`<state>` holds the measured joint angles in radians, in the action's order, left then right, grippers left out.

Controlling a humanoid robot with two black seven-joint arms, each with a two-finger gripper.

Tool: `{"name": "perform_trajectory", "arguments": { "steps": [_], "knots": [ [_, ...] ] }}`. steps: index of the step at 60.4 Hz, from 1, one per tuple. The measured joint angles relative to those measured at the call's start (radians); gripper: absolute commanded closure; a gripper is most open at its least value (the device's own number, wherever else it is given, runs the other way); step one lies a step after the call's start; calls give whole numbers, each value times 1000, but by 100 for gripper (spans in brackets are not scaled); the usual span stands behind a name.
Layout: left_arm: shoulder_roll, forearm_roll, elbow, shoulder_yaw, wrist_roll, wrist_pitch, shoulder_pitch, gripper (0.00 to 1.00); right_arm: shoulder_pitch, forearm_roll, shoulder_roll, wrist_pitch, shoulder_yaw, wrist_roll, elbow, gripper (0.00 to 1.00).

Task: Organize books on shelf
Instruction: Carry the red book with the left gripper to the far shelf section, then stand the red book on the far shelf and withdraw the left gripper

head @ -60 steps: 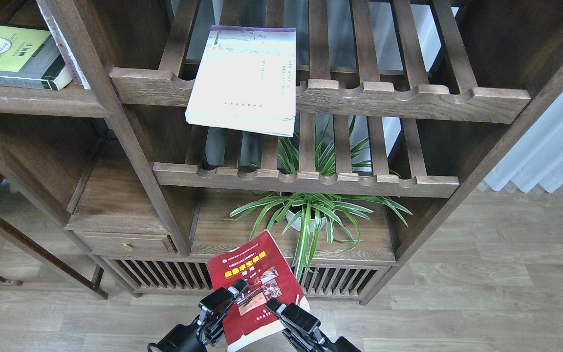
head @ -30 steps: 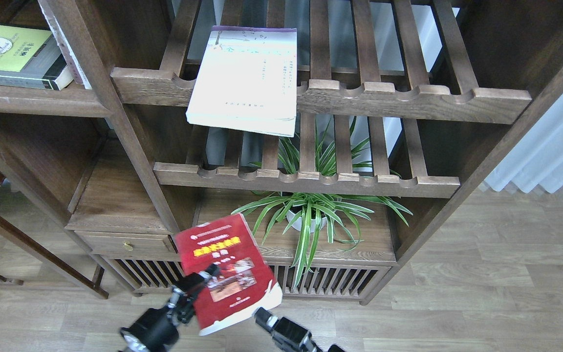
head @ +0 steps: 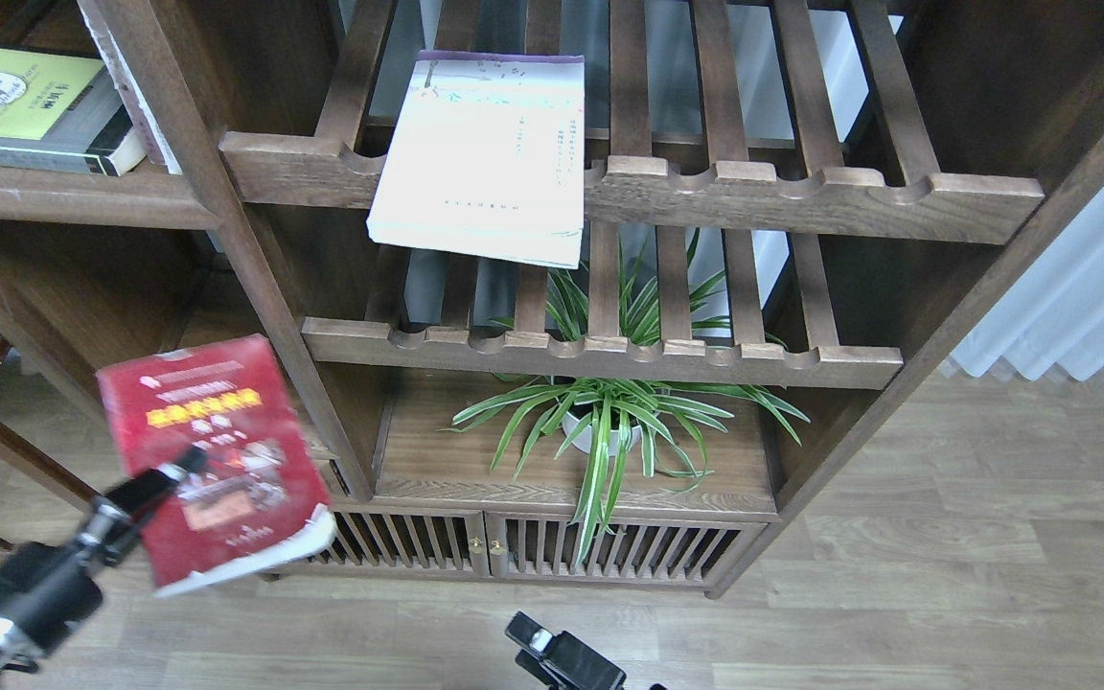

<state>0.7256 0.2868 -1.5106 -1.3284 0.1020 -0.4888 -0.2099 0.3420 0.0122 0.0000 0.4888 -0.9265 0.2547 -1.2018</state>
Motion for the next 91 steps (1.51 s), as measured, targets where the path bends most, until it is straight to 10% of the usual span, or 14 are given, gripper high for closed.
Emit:
{"name": "perform_trajectory", "arguments": {
  "steps": [32,60,91],
  "knots": [
    [258,-8,-11,-363,23,0,71,94,0,0,0,0,-2,0,1,17],
    [166,-522,240,-239,119,0,692,93,1,2,0,0,-10,-1,-1,17],
    [-14,-769,534,-36,127,0,1100,91,2,3,0,0,-20,-5,-1,17]
  ]
}}
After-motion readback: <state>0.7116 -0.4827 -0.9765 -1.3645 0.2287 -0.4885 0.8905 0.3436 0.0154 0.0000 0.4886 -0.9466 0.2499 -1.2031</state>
